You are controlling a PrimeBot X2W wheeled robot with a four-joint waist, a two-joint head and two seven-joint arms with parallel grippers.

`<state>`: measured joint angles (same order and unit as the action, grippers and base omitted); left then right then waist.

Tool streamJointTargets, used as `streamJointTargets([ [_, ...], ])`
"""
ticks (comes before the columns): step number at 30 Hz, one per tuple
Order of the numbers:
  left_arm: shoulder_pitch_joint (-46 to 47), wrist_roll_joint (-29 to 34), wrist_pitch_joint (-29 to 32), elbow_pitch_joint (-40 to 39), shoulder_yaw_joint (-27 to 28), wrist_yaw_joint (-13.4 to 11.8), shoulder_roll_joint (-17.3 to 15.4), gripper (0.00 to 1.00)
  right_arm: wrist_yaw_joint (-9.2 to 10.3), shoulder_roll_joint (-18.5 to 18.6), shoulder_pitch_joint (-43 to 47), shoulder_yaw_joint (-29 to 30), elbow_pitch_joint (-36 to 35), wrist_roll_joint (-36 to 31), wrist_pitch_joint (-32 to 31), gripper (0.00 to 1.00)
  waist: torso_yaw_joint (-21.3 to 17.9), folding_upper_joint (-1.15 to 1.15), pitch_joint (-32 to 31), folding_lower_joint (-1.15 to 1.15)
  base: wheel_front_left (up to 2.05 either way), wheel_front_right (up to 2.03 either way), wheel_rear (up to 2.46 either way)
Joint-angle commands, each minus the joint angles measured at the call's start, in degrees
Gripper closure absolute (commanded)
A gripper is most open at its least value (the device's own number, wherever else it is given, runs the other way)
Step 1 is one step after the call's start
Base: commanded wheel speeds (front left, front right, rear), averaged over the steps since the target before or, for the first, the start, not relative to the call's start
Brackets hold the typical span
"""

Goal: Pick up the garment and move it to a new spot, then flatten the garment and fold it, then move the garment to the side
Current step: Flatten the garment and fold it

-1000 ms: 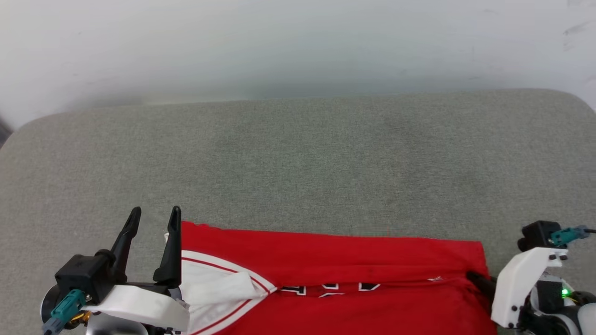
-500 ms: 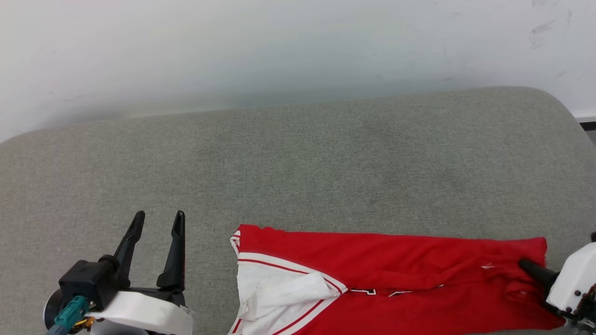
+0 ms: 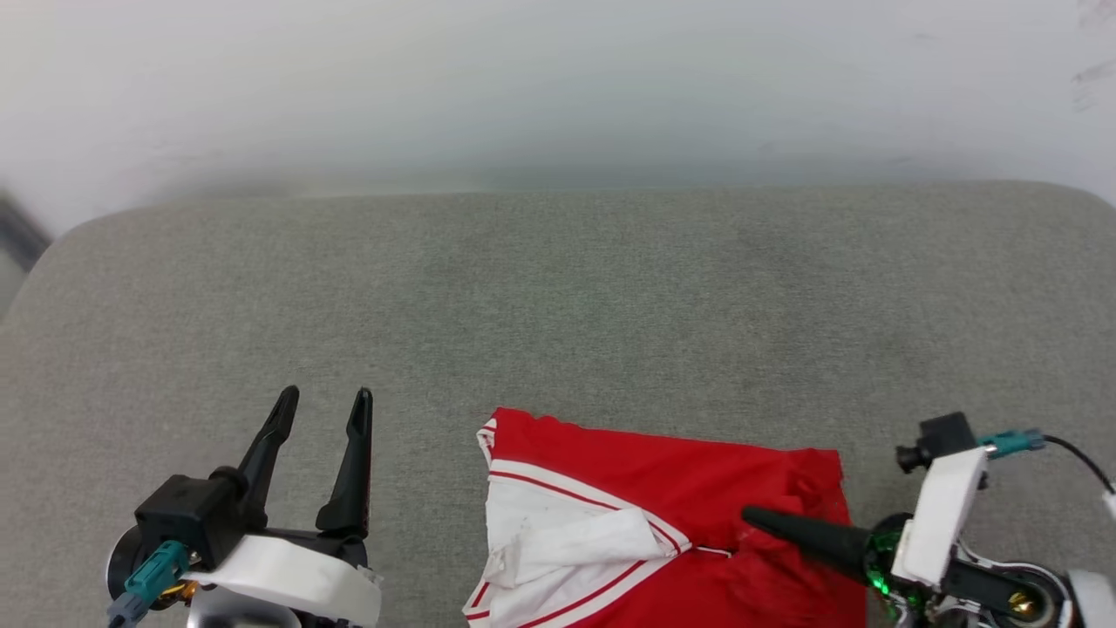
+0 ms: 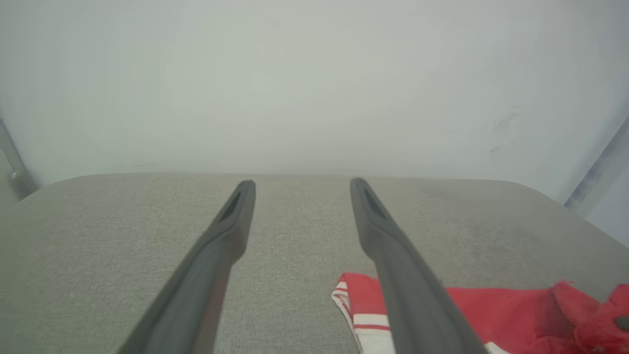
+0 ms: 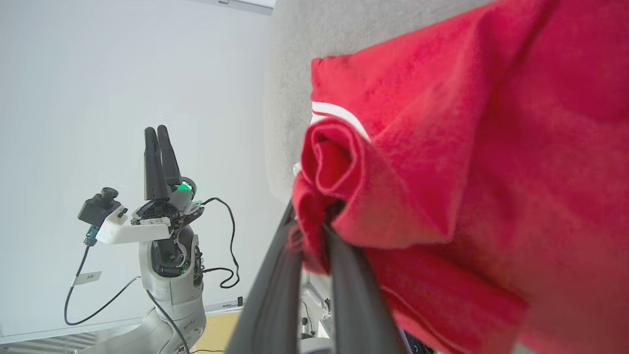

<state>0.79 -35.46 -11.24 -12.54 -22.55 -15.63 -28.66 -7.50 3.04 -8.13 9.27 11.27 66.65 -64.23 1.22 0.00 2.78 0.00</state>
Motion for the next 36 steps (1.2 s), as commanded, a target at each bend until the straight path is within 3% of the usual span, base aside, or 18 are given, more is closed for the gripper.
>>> streamJointTargets([
  [1,1.2,0.1,0.0,0.4,-0.3,0.3,0.3,0.0,0.01,-0.2,-1.3,-3.4,1.2,2.8,1.9,1.0,1.6,0.0,0.8,0.0,0.0,0.0,0.0],
  [11,3.8,0.1,-0.7,1.6,-1.0,1.3,1.6,0.0,0.01,-0.2,-8.4,-22.2,7.9,10.9,12.7,1.0,5.6,0.0,4.1,0.0,0.0,0.0,0.0],
  [14,4.6,-0.1,-1.1,2.1,-1.0,1.5,1.8,0.0,0.01,-0.1,-10.9,-25.7,10.6,9.1,17.2,1.0,6.5,0.0,5.3,0.0,0.0,0.0,0.0],
  [15,4.7,-0.2,-1.2,2.3,-0.9,1.7,2.0,0.0,0.01,-0.2,-11.5,-26.7,11.4,8.5,18.3,0.91,6.7,0.0,5.7,0.0,0.0,0.0,0.0],
  [16,4.7,-0.2,-1.2,2.3,-0.9,1.7,2.0,0.0,0.01,-0.2,-11.5,-26.7,11.4,8.5,18.3,0.91,6.7,0.0,5.7,0.0,0.0,0.0,0.0],
  [17,4.7,-0.2,-1.2,2.5,-1.0,1.8,2.1,0.0,0.01,-0.2,-12.0,-27.7,12.3,8.3,19.3,0.6,6.9,0.0,5.9,0.0,0.0,0.0,0.0],
  [18,4.8,-0.3,-1.5,2.7,-0.9,1.9,2.2,0.0,0.01,-0.2,-12.5,-28.6,13.2,8.4,20.1,0.0,7.0,0.0,6.1,0.0,0.0,0.0,0.0],
  [24,5.1,-0.4,-2.1,4.0,-0.7,2.4,2.8,0.0,0.01,-0.2,-14.5,-33.5,16.2,8.8,22.7,0.0,6.8,0.0,6.4,0.0,0.0,0.0,0.0],
  [30,4.9,-0.5,-2.4,4.8,-0.7,2.8,2.9,0.0,0.01,1.1,-15.6,-37.0,11.4,5.7,24.9,0.0,5.8,0.0,5.1,0.0,0.0,0.0,0.0],
  [35,3.7,-0.8,-2.5,5.1,-0.2,2.2,2.5,0.0,0.01,7.7,-15.4,-40.7,3.0,-5.8,32.9,0.0,4.4,0.0,3.9,0.0,0.0,0.0,0.0],
  [36,3.0,-0.9,-2.7,5.2,0.0,1.8,2.5,0.0,0.02,12.3,-14.5,-40.1,1.3,-16.0,39.1,0.0,3.4,0.0,3.2,0.0,0.0,0.0,0.0],
])
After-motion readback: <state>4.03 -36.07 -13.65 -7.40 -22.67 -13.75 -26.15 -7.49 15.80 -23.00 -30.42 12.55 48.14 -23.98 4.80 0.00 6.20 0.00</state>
